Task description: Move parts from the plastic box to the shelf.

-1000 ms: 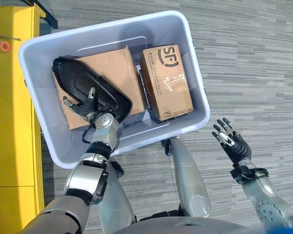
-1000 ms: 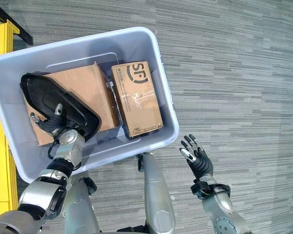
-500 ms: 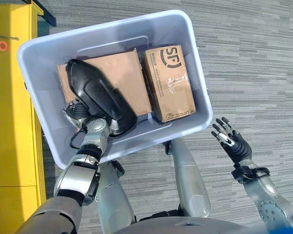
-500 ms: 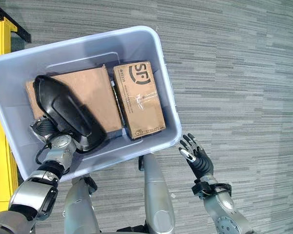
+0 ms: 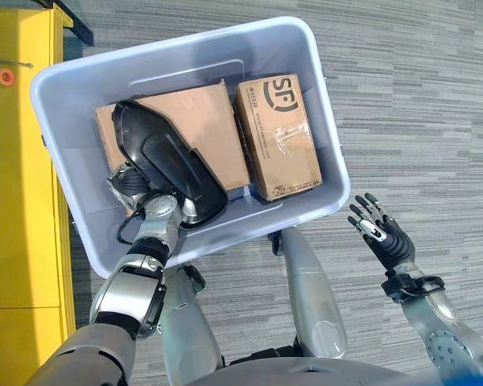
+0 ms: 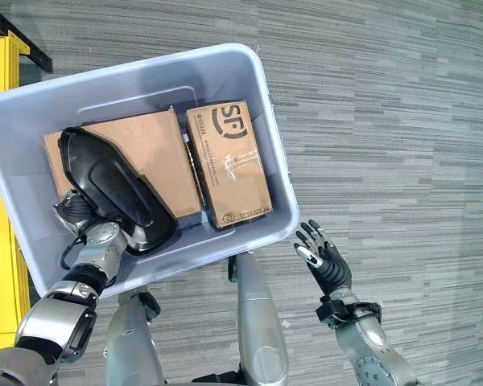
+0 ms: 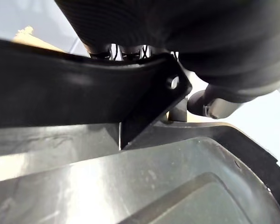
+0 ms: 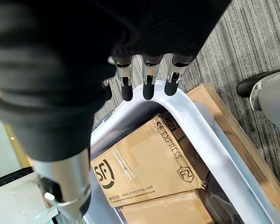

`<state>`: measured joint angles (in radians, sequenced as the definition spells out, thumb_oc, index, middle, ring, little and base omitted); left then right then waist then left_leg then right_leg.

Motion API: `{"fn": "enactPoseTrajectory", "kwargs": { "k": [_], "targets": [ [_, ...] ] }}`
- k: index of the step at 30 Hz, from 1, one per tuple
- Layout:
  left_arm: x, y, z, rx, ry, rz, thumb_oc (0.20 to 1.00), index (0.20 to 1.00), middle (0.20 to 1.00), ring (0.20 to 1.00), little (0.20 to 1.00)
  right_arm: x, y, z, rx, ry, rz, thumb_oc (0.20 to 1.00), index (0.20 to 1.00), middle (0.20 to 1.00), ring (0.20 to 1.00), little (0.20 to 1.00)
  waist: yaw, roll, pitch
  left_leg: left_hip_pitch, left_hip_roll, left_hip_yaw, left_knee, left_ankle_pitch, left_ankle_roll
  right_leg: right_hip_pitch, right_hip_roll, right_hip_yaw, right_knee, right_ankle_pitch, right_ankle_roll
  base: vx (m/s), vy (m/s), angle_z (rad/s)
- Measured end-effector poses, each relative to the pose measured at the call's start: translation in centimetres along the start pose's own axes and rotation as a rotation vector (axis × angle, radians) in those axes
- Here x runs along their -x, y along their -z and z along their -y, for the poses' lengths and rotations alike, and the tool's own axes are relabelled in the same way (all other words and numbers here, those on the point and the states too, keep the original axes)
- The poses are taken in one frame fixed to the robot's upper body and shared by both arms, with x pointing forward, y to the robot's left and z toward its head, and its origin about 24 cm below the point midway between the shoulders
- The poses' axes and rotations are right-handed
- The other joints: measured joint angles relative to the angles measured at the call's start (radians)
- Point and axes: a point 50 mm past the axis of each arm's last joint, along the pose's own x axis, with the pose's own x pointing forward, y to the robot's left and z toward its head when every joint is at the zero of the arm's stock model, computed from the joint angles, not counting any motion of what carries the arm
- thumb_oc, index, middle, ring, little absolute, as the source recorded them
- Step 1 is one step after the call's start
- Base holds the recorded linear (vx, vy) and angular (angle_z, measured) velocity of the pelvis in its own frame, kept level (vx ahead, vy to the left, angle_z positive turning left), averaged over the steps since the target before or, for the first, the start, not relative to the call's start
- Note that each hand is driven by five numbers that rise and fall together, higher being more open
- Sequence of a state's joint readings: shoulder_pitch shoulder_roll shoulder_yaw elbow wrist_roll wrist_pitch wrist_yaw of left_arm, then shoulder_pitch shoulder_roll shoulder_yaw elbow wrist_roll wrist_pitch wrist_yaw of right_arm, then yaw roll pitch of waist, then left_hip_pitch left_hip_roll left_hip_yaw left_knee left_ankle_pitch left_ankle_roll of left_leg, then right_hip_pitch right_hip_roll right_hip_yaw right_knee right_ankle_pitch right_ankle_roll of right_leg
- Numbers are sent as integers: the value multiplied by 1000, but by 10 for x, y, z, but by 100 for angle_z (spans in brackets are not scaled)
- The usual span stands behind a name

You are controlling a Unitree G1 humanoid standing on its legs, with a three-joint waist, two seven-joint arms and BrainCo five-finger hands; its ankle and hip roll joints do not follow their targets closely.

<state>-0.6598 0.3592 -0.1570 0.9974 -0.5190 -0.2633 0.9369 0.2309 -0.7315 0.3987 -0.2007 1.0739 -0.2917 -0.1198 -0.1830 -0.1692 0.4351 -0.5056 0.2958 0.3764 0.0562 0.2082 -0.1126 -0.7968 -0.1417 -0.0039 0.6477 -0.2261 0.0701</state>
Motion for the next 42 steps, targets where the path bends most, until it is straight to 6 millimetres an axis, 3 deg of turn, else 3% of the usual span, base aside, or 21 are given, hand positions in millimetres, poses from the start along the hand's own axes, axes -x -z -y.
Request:
{"fn": "enactPoseTrajectory", "kwargs": {
  "k": [10, 14, 15, 16, 17, 22, 42],
  "targets": [
    [9, -11, 13, -159, 110, 170, 200, 200, 200, 200, 200, -1, -8, 3, 9, -17, 33, 1000, 1000, 1000, 1000, 1000, -12, 2, 1, 0, 0, 0, 5, 0, 0, 0, 1, 3, 3, 0, 0, 0, 0, 0],
    [2, -32, 21, -224, 140, 273, 200, 200, 200, 200, 200, -1, -11, 4, 31, -33, 37, 1000, 1000, 1000, 1000, 1000, -26, 2, 1, 0, 1, 3, 13, 0, 0, -2, 2, 5, 4, 0, 0, 1, -2, -2],
    [1, -39, 23, -225, 146, 299, 561, 561, 561, 561, 561, -1, -12, 4, 36, -43, 35, 1000, 1000, 1000, 1000, 1000, -29, 2, 1, -1, 2, 4, 14, 0, 0, -3, 2, 5, 5, 1, -1, 0, 0, 0],
    [-1, -48, 25, -255, 165, 353, 821, 821, 821, 821, 821, -1, -13, 4, 39, -52, 36, 1000, 1000, 1000, 1000, 1000, -31, 2, 1, -1, 2, 4, 15, 0, 0, -4, 2, 6, 7, 1, -1, 0, 0, 0],
    [-1, -55, 28, -265, 176, 385, 1000, 1000, 1000, 1000, 1000, -1, -13, 4, 40, -60, 35, 1000, 1000, 1000, 1000, 1000, -33, 3, 1, -1, 3, 5, 15, 0, 0, -6, 2, 7, 8, 1, 0, 0, 0, 0],
    [1, -67, 36, -311, 232, 465, 1000, 1000, 1000, 1000, 1000, -1, -13, 3, 41, -87, 37, 1000, 1000, 1000, 1000, 1000, -36, 4, 1, -1, 2, 16, 15, 0, 0, -17, 3, 17, 14, 2, -2, 4, -3, -4],
    [17, -68, 52, -575, 461, 716, 1000, 1000, 1000, 1000, 1000, 0, -17, 10, 61, -126, 48, 1000, 1000, 1000, 1000, 1000, -42, 10, -2, -3, 3, 26, 16, 0, 0, -27, 5, 21, 17, 5, -5, 0, 0, 0]
  ]
}}
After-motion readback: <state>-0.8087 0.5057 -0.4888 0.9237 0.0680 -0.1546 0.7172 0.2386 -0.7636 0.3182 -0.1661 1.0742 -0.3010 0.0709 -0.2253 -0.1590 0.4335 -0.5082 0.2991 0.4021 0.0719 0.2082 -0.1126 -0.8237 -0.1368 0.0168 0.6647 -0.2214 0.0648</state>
